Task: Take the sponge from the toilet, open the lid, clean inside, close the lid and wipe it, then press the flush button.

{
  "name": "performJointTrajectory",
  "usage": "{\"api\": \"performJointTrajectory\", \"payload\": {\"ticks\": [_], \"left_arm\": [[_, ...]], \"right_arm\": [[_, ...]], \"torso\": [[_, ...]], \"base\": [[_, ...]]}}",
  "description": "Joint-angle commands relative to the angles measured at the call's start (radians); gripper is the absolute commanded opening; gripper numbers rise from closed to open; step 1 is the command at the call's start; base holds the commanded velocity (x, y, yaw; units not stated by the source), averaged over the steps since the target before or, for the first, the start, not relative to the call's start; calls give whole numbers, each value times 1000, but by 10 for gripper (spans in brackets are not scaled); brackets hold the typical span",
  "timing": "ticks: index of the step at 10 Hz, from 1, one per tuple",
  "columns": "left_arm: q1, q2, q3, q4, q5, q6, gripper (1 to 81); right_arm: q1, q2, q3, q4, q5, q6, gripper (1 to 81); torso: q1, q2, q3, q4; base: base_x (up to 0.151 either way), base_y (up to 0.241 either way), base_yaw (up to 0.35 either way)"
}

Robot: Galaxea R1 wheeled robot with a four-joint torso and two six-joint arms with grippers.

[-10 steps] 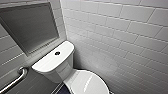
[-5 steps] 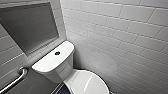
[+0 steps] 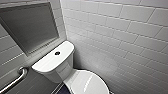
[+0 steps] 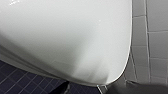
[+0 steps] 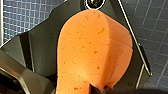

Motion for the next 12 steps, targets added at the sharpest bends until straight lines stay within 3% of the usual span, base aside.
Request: {"api": "performJointTrajectory", "payload": {"ticks": [1,7,9,12], "left_arm": [[-140,28,26,-7,23,-24,811],[-157,25,-14,-7,5,-196,811],[-157,2,12,-8,1,-208,811],[-155,-78,162,-5,-40,-208,811]], "right_arm": [[-3,-21,1,-8,-61,4,10],[0,-17,1,-6,-61,5,10],[0,-15,-2,-5,-61,5,10],[3,-14,-4,-3,-61,5,10]], "torso": [[0,0,0,0],[0,0,0,0],[0,0,0,0],[0,0,0,0]], "base": [[0,0,0],[0,0,0],[0,0,0],[0,0,0]]}}
